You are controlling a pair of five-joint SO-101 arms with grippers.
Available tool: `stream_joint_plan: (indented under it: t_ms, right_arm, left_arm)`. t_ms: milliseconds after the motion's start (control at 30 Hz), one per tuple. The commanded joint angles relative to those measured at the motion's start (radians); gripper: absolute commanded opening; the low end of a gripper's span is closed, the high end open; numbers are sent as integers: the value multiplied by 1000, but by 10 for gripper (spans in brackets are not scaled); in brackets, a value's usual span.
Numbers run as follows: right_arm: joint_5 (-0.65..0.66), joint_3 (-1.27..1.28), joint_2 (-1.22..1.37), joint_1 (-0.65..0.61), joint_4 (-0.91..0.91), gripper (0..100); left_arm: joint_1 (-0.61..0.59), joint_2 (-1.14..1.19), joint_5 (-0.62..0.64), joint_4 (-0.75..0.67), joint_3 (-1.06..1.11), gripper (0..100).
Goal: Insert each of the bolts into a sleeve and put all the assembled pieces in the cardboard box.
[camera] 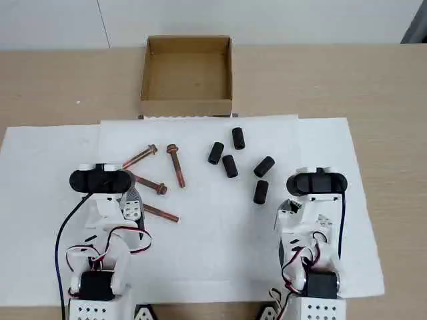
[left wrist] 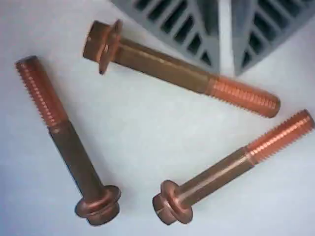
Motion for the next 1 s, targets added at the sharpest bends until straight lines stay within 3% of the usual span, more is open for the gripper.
stream_joint_plan:
  t_ms: [0,967]
  right_arm:
    - [-6,3,-13,7,-16,3]
    - [-6,3,-13,7,-16,3]
  left_arm:
    - [0,-12,3,3,-5,6]
    - [46,-12,0,3,-5,6]
